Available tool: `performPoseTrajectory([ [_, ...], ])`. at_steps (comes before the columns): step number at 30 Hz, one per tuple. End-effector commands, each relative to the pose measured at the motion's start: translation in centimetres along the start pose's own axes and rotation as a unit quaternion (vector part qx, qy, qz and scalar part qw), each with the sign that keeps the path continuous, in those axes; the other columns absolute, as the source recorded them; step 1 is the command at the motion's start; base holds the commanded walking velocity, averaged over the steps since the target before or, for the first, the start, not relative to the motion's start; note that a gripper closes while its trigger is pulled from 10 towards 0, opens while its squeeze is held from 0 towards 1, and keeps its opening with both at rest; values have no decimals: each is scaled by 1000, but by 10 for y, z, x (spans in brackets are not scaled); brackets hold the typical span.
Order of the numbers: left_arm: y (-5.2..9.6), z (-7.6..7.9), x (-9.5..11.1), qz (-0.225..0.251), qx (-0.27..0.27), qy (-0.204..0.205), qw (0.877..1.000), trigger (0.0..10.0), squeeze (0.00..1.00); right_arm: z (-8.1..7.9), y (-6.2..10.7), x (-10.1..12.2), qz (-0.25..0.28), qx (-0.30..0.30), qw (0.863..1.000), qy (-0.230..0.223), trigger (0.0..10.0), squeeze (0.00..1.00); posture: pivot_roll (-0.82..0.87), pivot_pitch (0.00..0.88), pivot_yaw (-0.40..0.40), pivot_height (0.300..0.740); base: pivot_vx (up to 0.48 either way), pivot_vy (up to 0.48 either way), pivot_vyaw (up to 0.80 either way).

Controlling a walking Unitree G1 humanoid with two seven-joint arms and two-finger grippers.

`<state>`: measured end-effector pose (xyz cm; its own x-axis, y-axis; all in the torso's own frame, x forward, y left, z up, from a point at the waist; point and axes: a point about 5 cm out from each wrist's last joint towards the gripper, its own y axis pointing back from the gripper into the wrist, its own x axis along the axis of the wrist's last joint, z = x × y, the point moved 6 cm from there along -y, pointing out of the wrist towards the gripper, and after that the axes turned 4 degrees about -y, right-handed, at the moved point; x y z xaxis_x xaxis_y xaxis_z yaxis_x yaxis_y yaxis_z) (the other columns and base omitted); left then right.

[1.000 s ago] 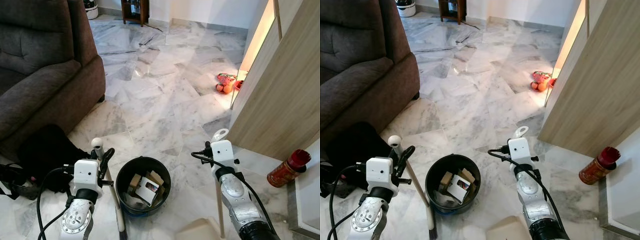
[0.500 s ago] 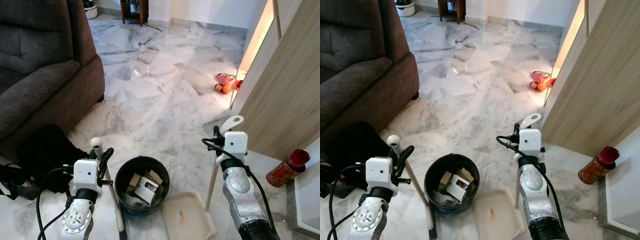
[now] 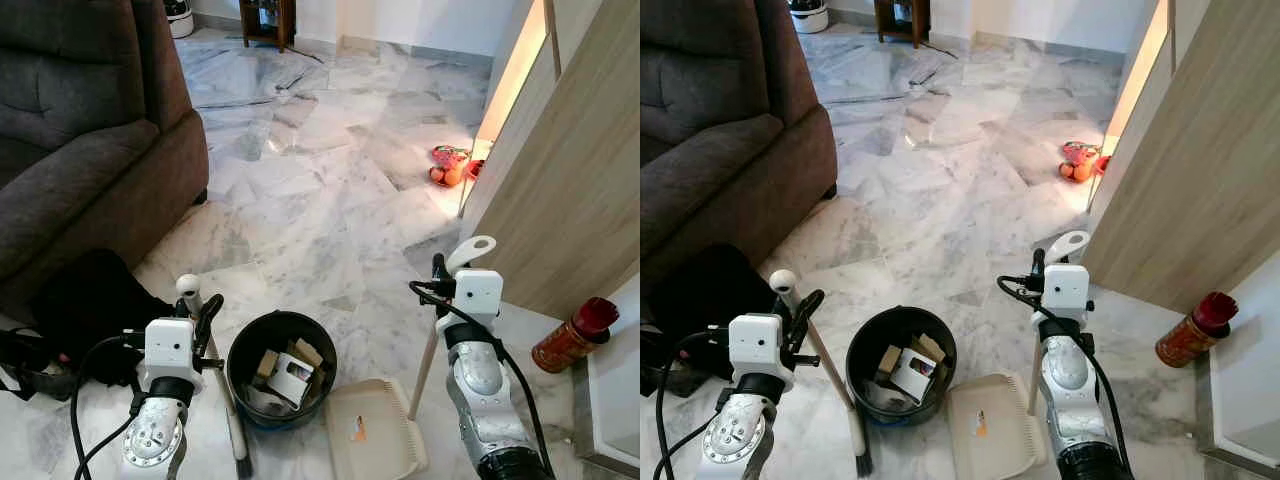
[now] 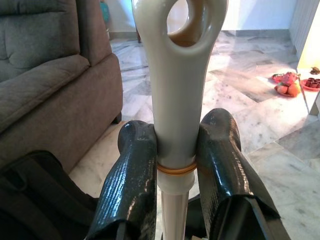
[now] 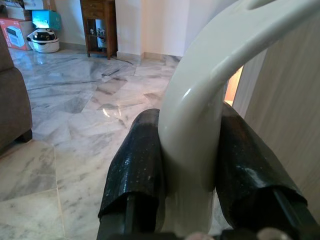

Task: Sweep floor

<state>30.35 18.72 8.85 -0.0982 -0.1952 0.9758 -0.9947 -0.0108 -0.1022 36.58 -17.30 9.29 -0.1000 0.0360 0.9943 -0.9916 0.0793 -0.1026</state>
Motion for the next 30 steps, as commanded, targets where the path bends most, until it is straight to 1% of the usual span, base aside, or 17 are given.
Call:
performPoseTrajectory([
  [1,-1,-2,13,24,3,-3,1000,10000,0,-2,0,4,13,-1,1000,-8,10000,0,109,109,-20,740,0,0,0],
  [10,1,-2,11,21,4,-3,1000,10000,0,-2,0,4,13,-1,1000,-9,10000,0,104,110,-21,740,0,0,0],
  [30,-1,-3,11,22,1,-3,1000,10000,0,-6,-3,4,13,4,1000,-11,10000,0,107,93,-16,740,0,0,0],
])
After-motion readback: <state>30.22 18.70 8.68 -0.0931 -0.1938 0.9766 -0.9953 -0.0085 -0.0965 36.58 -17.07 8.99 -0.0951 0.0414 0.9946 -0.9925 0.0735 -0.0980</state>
